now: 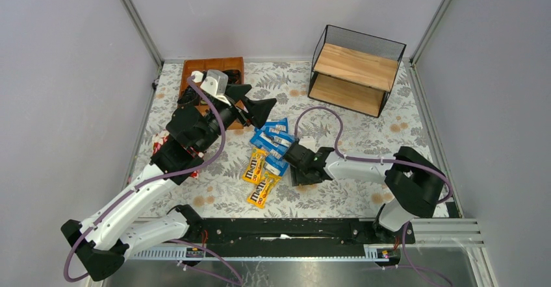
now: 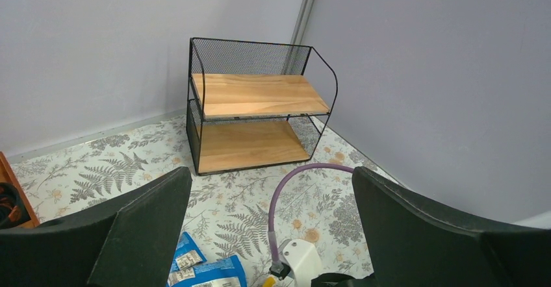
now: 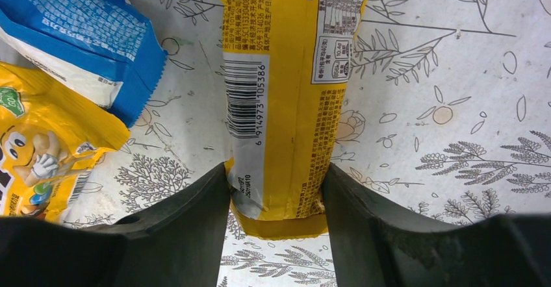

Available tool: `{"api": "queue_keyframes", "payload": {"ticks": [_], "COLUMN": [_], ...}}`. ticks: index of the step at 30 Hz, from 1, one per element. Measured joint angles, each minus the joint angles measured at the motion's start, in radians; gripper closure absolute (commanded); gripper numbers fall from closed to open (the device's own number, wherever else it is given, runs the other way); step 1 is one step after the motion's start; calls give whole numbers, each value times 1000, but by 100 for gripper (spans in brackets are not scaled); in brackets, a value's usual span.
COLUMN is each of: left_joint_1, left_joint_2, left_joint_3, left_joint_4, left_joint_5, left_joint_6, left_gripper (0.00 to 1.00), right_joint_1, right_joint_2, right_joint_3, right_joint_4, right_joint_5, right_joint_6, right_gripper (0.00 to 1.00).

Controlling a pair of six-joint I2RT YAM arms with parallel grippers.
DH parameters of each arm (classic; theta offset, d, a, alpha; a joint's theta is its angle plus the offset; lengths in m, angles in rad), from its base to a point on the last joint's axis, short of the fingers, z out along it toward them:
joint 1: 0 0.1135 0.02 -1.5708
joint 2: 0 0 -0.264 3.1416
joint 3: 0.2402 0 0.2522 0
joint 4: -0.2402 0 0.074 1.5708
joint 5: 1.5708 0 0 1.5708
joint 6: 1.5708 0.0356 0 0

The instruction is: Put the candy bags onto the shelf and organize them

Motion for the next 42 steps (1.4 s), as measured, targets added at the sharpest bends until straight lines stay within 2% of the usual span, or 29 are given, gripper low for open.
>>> {"api": "queue_keyframes", "payload": {"ticks": [13, 22, 35, 42], "left_joint_1": [-8, -11, -13, -14], "left_joint_2": [3, 7, 6, 6], "left_joint_3": [0, 0, 0, 0], "left_joint_4": [0, 0, 0, 0], "left_joint_5": [-8, -9, -13, -16], "left_joint_6": [0, 0, 4, 5], "left_gripper": [1, 1, 1, 1], "right_joint_1": [3, 2, -55, -137], "right_joint_2": [-150, -183, -209, -260], "right_joint_3": [-70, -68, -26, 70], "right_joint_4": [35, 52, 39, -19], "right_joint_5": [43, 96, 112, 159], "right_joint_6": [60, 76, 58, -22], "right_gripper": [51, 56, 60, 60]}}
